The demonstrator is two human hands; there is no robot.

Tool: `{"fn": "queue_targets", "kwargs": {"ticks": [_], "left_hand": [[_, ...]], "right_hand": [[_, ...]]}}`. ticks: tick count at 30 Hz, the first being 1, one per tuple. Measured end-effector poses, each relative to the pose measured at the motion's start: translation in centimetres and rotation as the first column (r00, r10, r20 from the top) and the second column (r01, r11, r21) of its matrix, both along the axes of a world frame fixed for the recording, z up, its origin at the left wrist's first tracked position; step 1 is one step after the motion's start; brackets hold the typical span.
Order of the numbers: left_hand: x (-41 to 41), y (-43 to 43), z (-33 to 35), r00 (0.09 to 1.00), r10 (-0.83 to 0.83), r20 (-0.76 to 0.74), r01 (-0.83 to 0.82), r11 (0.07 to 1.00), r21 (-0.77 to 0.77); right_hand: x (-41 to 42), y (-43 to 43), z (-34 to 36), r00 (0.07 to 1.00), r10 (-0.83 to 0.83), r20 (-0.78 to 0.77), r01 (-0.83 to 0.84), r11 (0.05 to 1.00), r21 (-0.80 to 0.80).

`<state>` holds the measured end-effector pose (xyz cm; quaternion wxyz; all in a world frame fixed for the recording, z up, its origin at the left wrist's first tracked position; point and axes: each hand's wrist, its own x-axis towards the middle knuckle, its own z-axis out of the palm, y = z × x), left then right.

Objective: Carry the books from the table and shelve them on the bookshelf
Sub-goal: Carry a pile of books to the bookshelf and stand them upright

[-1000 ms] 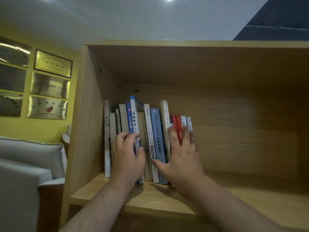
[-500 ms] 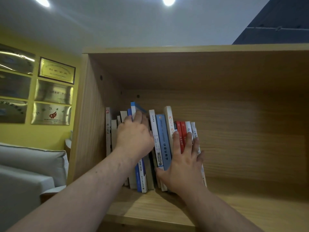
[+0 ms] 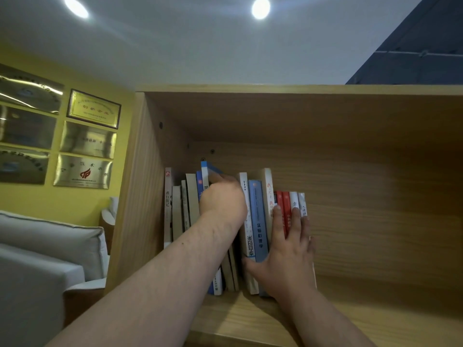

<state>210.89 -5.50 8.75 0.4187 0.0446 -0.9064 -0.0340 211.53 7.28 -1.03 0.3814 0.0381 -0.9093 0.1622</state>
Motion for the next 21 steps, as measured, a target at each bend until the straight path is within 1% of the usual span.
{"fn": "queue_targets", "kwargs": {"ticks": [4,6,8,11,15,17,18,19,20,21], "left_hand": [[0.1,0.2,1.2,0.998,-0.023,0.062,0.02,0.999,0.045],[0.3,0.1,0.9,0.998,-0.033,0.05,0.029,0.997,0.066],[0.2,-0.2,0.4,0.996,-0.086,0.02,0.083,0.992,0.098],[0.5,-1.1,0.2,0.981,-0.179,-0.074,0.19,0.966,0.175],[1.0,-2.2,-1.3,0.939,-0.211,-0.272,0.285,0.92,0.268],[1.2,-2.1,-2.5,0.898,-0.241,-0.368,0.37,0.866,0.336],[1.3,-1.9,-3.1,0.865,-0.264,-0.427,0.441,0.806,0.395],[1.4,-1.7,-3.6,0.831,-0.283,-0.48,0.513,0.724,0.461],[1.5,-1.5,-4.2,0.811,-0.285,-0.51,0.557,0.641,0.528],[1.6,-1.2,-4.9,0.812,-0.279,-0.512,0.564,0.599,0.568]], "right_hand": [[0.0,0.0,-0.1,1.0,0.003,-0.012,-0.003,1.0,0.013],[0.0,0.1,-0.2,1.0,0.009,-0.016,-0.009,1.0,0.006],[0.0,0.2,-0.2,1.0,0.012,-0.021,-0.012,1.0,0.003],[0.0,0.2,-0.2,1.0,0.023,-0.018,-0.023,1.0,0.009],[0.0,0.3,-0.2,0.999,0.039,-0.022,-0.039,0.999,0.018],[0.0,0.5,-0.3,0.999,0.038,-0.037,-0.038,0.999,0.019],[-0.1,0.5,-0.3,0.998,0.038,-0.041,-0.037,0.999,0.017],[-0.1,0.6,-0.3,0.998,0.037,-0.043,-0.036,0.999,0.018],[-0.2,0.6,-0.3,0.998,0.035,-0.042,-0.034,0.999,0.023],[-0.3,0.6,-0.3,0.999,0.034,-0.042,-0.033,0.999,0.027]]}}
